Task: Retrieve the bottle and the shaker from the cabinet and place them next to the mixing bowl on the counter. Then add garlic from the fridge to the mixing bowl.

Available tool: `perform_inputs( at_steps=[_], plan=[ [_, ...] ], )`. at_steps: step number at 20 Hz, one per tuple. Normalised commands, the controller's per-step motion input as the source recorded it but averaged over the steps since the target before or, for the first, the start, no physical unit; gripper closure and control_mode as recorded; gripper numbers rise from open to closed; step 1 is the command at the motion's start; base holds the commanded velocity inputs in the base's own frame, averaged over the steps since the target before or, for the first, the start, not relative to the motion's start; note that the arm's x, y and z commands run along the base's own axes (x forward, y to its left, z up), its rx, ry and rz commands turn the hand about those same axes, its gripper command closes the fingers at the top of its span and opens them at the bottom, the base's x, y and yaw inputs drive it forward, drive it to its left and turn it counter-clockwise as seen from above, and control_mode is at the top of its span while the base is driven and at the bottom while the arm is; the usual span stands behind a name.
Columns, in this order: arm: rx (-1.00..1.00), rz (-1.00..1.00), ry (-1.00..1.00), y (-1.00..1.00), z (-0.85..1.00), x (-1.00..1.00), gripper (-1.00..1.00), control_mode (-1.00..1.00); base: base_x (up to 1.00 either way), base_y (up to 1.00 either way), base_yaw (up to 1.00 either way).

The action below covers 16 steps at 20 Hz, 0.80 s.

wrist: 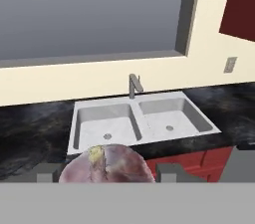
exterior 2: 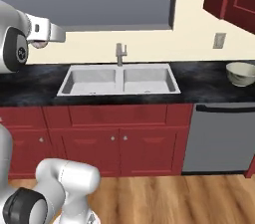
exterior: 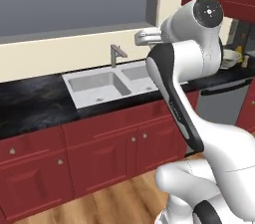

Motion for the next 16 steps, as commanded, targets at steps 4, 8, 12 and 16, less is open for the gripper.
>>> perform_inputs(
  at_steps=[4,8,12,16],
  plan=[
    [0.0,0.0,0.0,0.0,0.0,0.0,1.0,1.0,-0.27,-1.0,0.0],
    [0.0,0.0,0.0,0.0,0.0,0.0,1.0,1.0,-0.21,-1.0,0.0],
    [0.0,0.0,0.0,0.0,0.0,0.0,1.0,1.0,-0.14,-1.0,0.0],
    [0.0,0.0,0.0,0.0,0.0,0.0,1.0,1.0,-0.08,-1.0,0.0]
  ],
)
